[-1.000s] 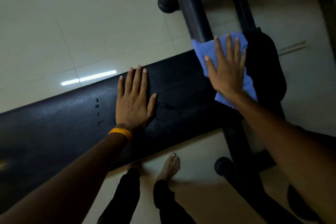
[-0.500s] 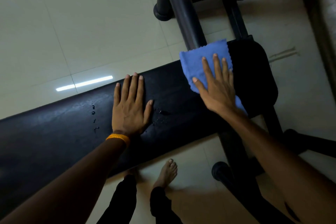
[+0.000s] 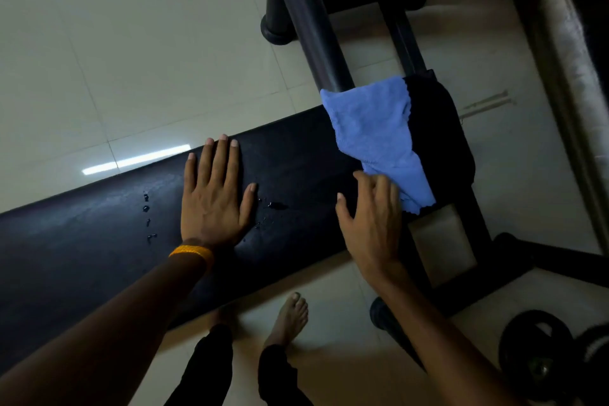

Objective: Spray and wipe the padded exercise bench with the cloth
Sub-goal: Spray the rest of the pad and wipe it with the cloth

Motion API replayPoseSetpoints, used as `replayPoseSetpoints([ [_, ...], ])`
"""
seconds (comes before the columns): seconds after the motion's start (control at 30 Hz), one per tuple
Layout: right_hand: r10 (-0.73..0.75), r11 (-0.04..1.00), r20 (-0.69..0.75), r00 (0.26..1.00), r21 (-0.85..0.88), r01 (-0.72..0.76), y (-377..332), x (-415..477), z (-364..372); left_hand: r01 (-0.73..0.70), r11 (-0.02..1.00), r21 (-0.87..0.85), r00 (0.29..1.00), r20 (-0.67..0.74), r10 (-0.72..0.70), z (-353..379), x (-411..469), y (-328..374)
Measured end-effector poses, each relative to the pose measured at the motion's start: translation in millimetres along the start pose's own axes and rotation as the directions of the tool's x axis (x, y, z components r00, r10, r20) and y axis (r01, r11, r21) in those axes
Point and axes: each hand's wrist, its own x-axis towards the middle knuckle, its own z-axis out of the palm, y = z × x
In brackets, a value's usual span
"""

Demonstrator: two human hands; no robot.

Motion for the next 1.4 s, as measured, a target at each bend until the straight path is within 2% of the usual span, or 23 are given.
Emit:
replayPoseSetpoints([
  [0.23, 0.183, 0.980, -0.072, 0.981, 0.088, -0.176, 6, 1, 14, 0.000, 1.000, -0.015, 1.000, -0.003, 0.000, -1, -1, 2],
  [0.33, 0.188, 0.967, -0.009, 0.982, 0.178, -0.183, -2, 2, 3, -0.004, 1.000, -0.023, 1.000, -0.016, 0.004, -2, -2, 2],
  [0.4, 0.138, 0.964, 0.077, 0.987, 0.216, -0.152, -17, -9, -3, -0.006, 1.000, -0.028, 1.000, -0.021, 0.005, -2, -3, 3],
  [0.5, -0.012, 0.962, 0.156, 0.988, 0.271, -0.031, -44, -40, -2, -0.008, 0.998, -0.056, 1.000, -0.022, 0.006, -2, -3, 2],
  [0.63, -0.071, 0.936, 0.243, 0.967, 0.350, -0.019, -74, -84, 8, -0.023, 0.994, -0.111, 0.999, -0.042, 0.018, -8, -3, -1],
  [0.7, -0.134, 0.914, 0.304, 0.943, 0.405, -0.001, -87, -104, 10, -0.048, 0.992, -0.119, 0.998, -0.052, 0.042, -11, -8, -1],
  [0.8, -0.264, 0.870, 0.433, 0.862, 0.493, 0.019, -101, -118, 3, -0.069, 0.991, -0.115, 0.997, -0.052, 0.064, -10, -25, -6],
  [0.83, -0.267, 0.873, 0.444, 0.855, 0.487, 0.020, -102, -116, 0, -0.067, 0.992, -0.111, 0.997, -0.048, 0.062, -9, -31, -10],
  [0.9, -0.209, 0.891, 0.377, 0.902, 0.453, 0.017, -99, -104, -5, -0.069, 0.993, -0.099, 0.997, -0.046, 0.064, -8, -40, -18],
  [0.97, -0.155, 0.904, 0.190, 0.969, 0.422, 0.062, -92, -78, -9, -0.083, 0.993, -0.088, 0.996, -0.049, 0.079, -7, -43, -23],
  [1.03, -0.122, 0.951, 0.054, 0.991, 0.292, 0.101, -78, -42, 0, -0.095, 0.992, -0.084, 0.995, -0.052, 0.090, -6, -43, -25],
  [1.13, -0.073, 0.997, 0.130, 0.989, -0.017, 0.076, -60, 6, 26, -0.090, 0.993, -0.076, 0.994, -0.074, 0.085, -2, -45, -24],
  [1.2, -0.014, 0.995, 0.157, 0.988, -0.097, 0.029, -68, 6, 44, -0.088, 0.994, -0.062, 0.993, -0.083, 0.082, 0, -46, -25],
  [1.27, 0.032, 0.995, 0.149, 0.988, -0.095, -0.018, -90, -16, 54, -0.092, 0.994, -0.061, 0.993, -0.084, 0.087, 1, -46, -25],
  [1.3, -0.028, 0.995, 0.161, 0.987, -0.087, 0.043, -99, -29, 54, -0.095, 0.993, -0.064, 0.992, -0.088, 0.089, 1, -46, -25],
  [1.33, -0.148, 0.983, 0.193, 0.970, -0.075, 0.165, -100, -36, 53, -0.100, 0.993, -0.069, 0.991, -0.091, 0.094, 1, -46, -26],
  [1.4, -0.373, 0.918, 0.244, 0.895, -0.047, 0.395, -78, -18, 49, -0.104, 0.992, -0.075, 0.991, -0.096, 0.096, 1, -47, -27],
])
